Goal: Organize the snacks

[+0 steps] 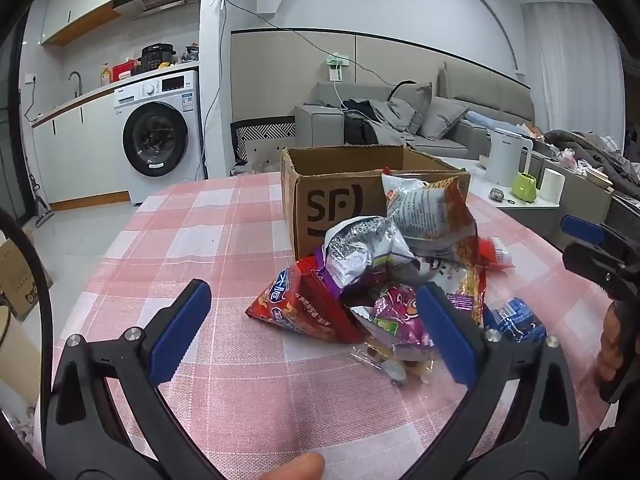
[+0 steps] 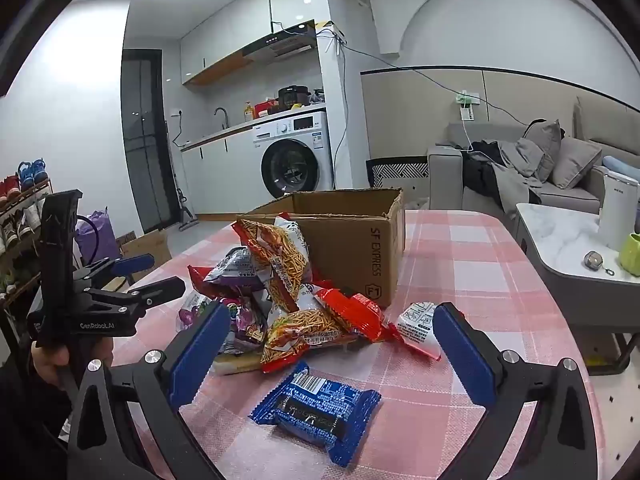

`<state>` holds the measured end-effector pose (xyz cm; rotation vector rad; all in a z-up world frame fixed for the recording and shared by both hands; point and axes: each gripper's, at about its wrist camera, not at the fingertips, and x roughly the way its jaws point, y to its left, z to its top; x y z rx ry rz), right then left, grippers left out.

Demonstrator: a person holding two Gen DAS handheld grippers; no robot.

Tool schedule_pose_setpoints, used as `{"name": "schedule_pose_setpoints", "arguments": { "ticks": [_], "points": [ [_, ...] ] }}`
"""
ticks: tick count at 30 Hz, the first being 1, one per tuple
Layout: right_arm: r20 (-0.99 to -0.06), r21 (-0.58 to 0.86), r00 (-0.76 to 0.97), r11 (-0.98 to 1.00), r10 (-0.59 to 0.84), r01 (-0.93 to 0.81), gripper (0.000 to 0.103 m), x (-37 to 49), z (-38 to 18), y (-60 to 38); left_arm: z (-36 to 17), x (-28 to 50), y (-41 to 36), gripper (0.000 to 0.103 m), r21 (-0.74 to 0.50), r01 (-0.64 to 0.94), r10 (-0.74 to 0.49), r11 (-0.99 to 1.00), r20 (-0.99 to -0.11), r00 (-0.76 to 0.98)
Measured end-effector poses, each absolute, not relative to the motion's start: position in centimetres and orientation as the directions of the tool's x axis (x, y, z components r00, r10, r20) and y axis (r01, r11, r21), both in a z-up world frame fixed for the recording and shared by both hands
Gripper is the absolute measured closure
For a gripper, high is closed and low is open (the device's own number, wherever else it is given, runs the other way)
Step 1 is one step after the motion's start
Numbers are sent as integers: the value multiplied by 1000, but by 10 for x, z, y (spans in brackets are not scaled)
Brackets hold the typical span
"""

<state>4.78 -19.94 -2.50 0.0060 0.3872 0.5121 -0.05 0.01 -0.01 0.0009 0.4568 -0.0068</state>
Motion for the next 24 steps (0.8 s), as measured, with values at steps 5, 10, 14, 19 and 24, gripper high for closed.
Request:
{"name": "schedule_pose_setpoints", "arguments": {
  "ticks": [5,10,14,19,24],
  "points": [
    [-367,103,797,873,479,-477,0,48,-25,-199,0,2,0,1,-3,8,-9,1000,-455,890],
    [-367,108,796,871,482,-479,0,48,-25,-199,-1,3,4,1,-11,6,-11,1000,-457,889],
    [-365,109,797,873,481,-476,0,48,-24,-199,0,2,2,1,-18,6,-14,1000,-456,890],
    [-366,108,798,873,480,-475,0,47,-25,-200,0,4,3,1,-17,5,-12,1000,-456,890],
    [-371,107,797,875,476,-473,0,48,-25,-198,-1,5,3,1,-18,3,-11,1000,-456,890]
  ]
}}
